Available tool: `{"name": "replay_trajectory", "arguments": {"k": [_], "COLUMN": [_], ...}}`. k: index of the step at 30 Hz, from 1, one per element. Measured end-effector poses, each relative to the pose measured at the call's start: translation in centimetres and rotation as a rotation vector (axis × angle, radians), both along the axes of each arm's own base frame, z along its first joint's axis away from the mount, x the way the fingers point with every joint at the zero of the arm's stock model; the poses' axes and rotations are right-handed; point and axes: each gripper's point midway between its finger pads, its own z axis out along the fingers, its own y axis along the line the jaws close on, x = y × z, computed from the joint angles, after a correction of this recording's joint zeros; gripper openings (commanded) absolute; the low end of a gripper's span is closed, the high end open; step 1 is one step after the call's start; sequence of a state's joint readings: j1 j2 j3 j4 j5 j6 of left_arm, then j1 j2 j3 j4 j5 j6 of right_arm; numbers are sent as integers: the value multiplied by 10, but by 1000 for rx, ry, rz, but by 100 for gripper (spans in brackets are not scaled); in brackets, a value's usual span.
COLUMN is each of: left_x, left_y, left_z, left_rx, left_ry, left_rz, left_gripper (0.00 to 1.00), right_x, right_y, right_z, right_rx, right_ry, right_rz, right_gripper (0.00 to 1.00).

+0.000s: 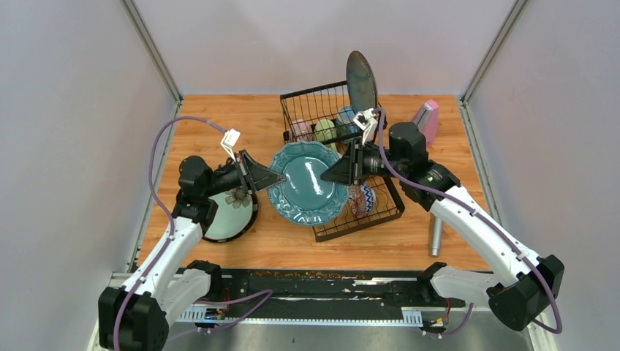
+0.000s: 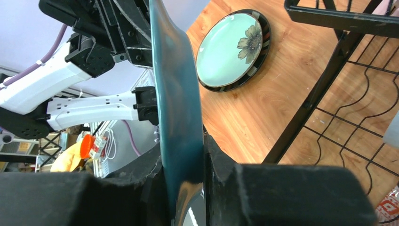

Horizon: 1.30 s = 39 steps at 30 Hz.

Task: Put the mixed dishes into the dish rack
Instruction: Pick up the plate at the center of the board, then insert the plate into the dish rack.

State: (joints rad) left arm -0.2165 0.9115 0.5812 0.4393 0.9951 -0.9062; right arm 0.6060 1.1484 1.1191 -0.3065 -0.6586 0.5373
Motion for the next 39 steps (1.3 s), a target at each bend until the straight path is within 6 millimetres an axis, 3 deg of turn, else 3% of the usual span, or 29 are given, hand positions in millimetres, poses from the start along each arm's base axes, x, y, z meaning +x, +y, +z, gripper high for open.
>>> {"name": "replay_trajectory", "arguments": {"k": [2,4,5,6,8,13,15,21,27,32,36,39], "left_x": [1,2,2,3,4,11,13,18,28,42,39,32], "left_y": [0,0,0,0,1,3,5,20,58,113,152,170], "left_z": [0,-1,-1,-1,-3,-3,-2,2,-1,-36,-80,-104], "left_rx": [-5,-4,-3,-2,3,16,26,80,159,290,429,495], "left_ry": [13,17,17,16,13,-8,-14,-52,-52,107,280,371], "left_rz": [7,10,11,14,23,73,93,238,519,857,1054,1145], "left_gripper": [0,2,8,27,53,90,98,100,100,100,100,100], "right_x": [2,3,3,3,5,12,18,37,38,42,63,83], "right_y": [-1,-1,-1,-1,-2,-13,-20,-40,-63,-94,-113,-120], "right_z": [-3,-3,-3,-3,-6,-20,-24,-6,37,87,131,155], "right_rx": [-11,-11,-12,-15,-34,-151,-201,-276,-243,-205,-214,-237], "right_ry": [-12,-15,-17,-22,-34,-43,-57,-156,-315,-497,-624,-692], "right_rz": [-9,-9,-10,-15,-34,-122,-165,-283,-377,-528,-674,-763], "right_gripper": [1,0,0,0,0,0,0,0,0,0,0,0]}}
